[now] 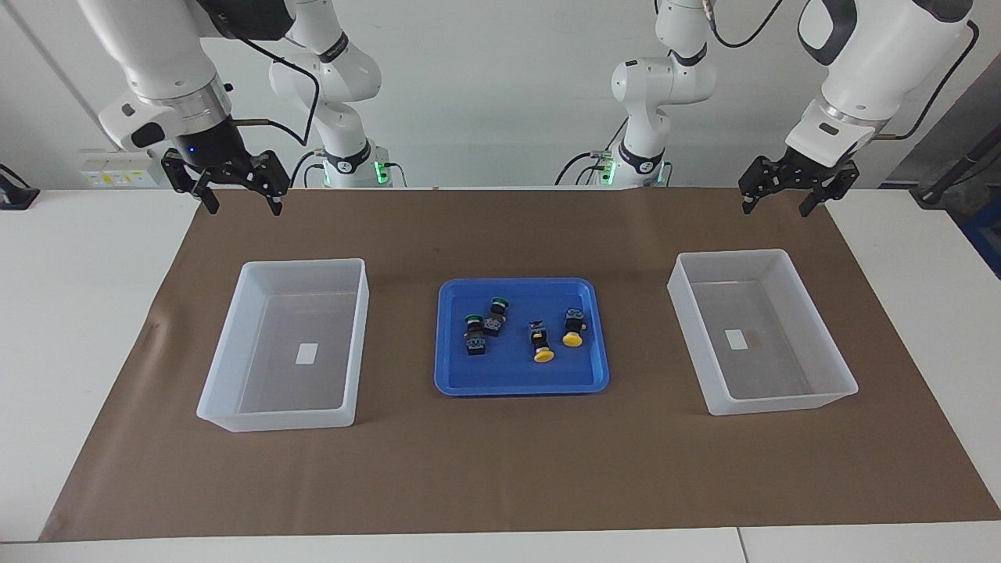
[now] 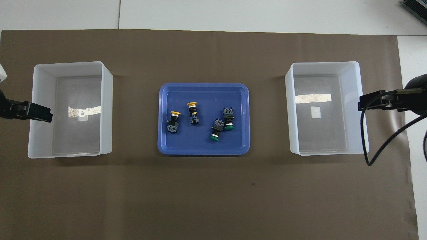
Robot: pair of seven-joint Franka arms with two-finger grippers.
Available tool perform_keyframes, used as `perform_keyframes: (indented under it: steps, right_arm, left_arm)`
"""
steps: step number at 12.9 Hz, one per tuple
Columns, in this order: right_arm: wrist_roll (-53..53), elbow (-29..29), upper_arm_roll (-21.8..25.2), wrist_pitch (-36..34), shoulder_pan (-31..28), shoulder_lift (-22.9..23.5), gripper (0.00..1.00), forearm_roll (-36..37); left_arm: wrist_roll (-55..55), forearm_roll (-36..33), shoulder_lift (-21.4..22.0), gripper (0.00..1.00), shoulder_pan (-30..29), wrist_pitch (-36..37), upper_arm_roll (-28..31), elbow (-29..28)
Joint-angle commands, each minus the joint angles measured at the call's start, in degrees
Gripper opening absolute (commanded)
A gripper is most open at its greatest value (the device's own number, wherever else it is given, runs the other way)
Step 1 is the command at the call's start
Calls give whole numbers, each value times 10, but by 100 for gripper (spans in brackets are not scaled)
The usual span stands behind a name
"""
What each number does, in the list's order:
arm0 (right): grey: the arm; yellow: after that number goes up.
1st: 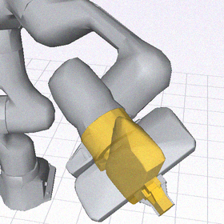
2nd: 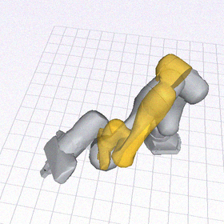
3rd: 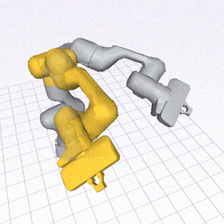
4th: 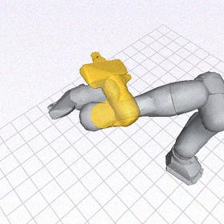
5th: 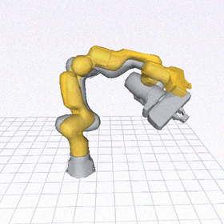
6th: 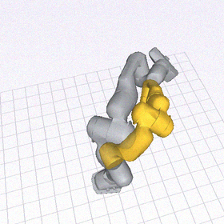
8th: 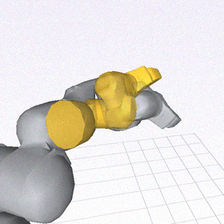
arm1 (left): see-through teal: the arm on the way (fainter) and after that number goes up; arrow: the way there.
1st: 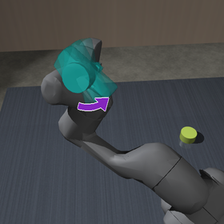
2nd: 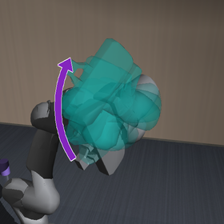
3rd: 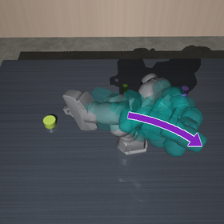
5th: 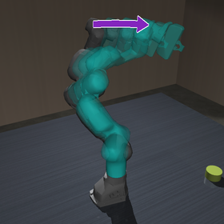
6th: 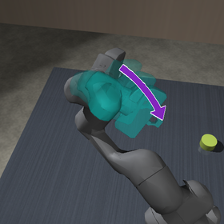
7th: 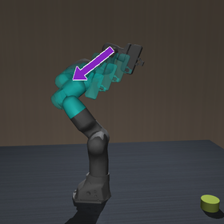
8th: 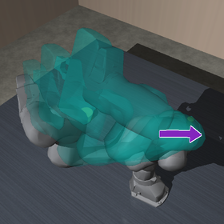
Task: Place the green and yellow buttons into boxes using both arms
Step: 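Reach the right gripper over the blue tray toward the green buttons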
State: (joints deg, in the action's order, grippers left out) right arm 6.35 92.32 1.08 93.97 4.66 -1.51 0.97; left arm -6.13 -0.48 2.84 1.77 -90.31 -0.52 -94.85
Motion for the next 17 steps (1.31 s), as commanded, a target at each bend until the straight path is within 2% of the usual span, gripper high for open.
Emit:
perform_keyframes:
  steps: [1, 3, 6, 11, 17]
  right_arm:
    - [86, 29, -5, 63, 58, 20, 100, -10]
    - [148, 24, -6, 104, 104, 53, 100, -11]
    - [228, 23, -6, 196, 163, 126, 100, -10]
    - [282, 27, -6, 326, 213, 218, 100, -8]
    - [315, 32, -4, 372, 250, 292, 100, 25]
  left_arm:
    - [2, 14, 14, 100, -7, -13, -3, -15]
    - [2, 17, 14, 100, -7, -18, -3, -16]
    - [4, 26, 14, 100, -7, -24, -2, -17]
    - [4, 24, 14, 100, 1, -17, -3, -16]
    - [9, 24, 15, 100, 4, -17, -7, -18]
